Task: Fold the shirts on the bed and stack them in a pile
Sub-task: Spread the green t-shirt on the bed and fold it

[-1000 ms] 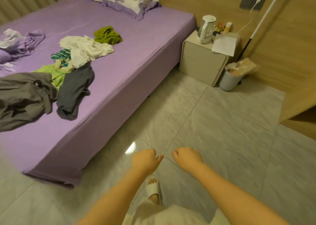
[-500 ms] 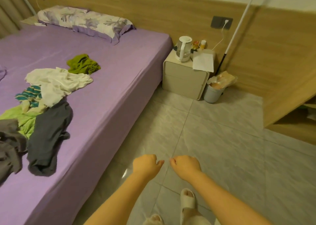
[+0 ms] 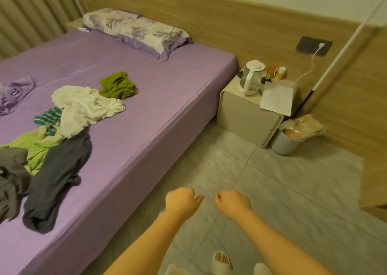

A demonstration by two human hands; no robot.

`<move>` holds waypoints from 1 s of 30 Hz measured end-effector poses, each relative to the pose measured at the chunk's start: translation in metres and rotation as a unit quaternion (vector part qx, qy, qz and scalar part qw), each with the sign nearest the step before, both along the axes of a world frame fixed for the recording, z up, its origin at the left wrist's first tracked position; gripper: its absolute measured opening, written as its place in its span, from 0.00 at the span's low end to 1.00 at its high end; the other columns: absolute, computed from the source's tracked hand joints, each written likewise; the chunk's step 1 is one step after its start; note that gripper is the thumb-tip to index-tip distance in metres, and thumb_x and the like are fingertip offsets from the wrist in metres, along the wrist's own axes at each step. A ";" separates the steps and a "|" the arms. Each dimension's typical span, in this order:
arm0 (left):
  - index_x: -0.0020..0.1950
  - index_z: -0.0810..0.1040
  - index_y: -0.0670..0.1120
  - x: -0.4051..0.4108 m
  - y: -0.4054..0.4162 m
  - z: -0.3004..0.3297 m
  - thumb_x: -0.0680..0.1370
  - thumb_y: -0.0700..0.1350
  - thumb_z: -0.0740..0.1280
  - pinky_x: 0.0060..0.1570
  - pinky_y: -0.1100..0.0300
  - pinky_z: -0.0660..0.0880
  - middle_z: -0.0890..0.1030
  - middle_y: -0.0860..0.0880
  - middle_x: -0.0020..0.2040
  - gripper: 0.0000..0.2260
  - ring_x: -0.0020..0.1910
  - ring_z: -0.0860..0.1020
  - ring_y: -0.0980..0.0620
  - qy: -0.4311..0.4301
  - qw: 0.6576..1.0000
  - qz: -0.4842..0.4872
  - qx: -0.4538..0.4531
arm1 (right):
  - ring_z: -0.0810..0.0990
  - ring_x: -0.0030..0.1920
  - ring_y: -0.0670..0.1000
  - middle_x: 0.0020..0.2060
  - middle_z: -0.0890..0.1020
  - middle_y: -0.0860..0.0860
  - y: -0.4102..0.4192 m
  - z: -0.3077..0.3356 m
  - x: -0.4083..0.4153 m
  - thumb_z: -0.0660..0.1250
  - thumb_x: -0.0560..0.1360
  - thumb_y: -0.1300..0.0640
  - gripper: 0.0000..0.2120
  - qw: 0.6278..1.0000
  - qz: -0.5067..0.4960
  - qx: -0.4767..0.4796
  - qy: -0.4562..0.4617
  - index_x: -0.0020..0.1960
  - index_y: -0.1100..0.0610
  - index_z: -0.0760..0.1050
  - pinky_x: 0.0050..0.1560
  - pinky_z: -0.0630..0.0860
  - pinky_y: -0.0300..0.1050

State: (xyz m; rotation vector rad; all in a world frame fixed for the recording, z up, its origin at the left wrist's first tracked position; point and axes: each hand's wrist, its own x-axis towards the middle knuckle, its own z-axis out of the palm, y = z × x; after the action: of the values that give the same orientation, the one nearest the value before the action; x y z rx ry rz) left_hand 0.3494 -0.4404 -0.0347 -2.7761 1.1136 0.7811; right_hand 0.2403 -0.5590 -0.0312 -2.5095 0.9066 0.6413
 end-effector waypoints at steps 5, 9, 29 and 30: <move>0.40 0.72 0.47 0.030 -0.036 0.001 0.79 0.62 0.55 0.40 0.56 0.75 0.76 0.50 0.37 0.20 0.36 0.76 0.50 0.005 0.999 0.051 0.007 | 0.73 0.38 0.53 0.38 0.76 0.53 -0.048 0.004 0.041 0.52 0.78 0.50 0.16 0.999 0.032 0.003 0.003 0.35 0.54 0.66 0.37 0.67 0.42; 0.38 0.72 0.47 0.065 -0.055 -0.001 0.78 0.62 0.56 0.38 0.57 0.73 0.75 0.50 0.35 0.20 0.34 0.74 0.50 0.011 0.996 0.084 0.011 | 0.74 0.39 0.53 0.42 0.80 0.54 -0.072 -0.002 0.080 0.53 0.78 0.50 0.13 0.998 0.056 0.000 -0.005 0.42 0.55 0.70 0.39 0.66 0.42; 0.43 0.70 0.48 0.263 -0.148 -0.022 0.79 0.57 0.57 0.36 0.56 0.68 0.72 0.50 0.40 0.14 0.39 0.71 0.48 0.051 0.995 0.077 0.043 | 0.79 0.50 0.55 0.50 0.80 0.52 -0.183 -0.007 0.286 0.55 0.79 0.48 0.14 0.992 0.122 -0.014 -0.015 0.55 0.55 0.74 0.44 0.72 0.44; 0.43 0.70 0.48 0.268 -0.155 -0.024 0.79 0.57 0.57 0.36 0.55 0.68 0.72 0.50 0.40 0.14 0.39 0.71 0.48 0.052 0.995 0.080 0.043 | 0.79 0.50 0.55 0.51 0.80 0.52 -0.192 -0.010 0.295 0.55 0.79 0.48 0.15 0.992 0.128 -0.015 -0.018 0.55 0.55 0.74 0.43 0.71 0.44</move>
State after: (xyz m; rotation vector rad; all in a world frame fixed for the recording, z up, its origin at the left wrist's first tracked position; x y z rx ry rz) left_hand 0.6173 -0.5956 -0.0589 -2.8065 0.8556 0.9749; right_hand 0.5348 -0.7512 -0.0407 -2.6794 0.5908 0.6626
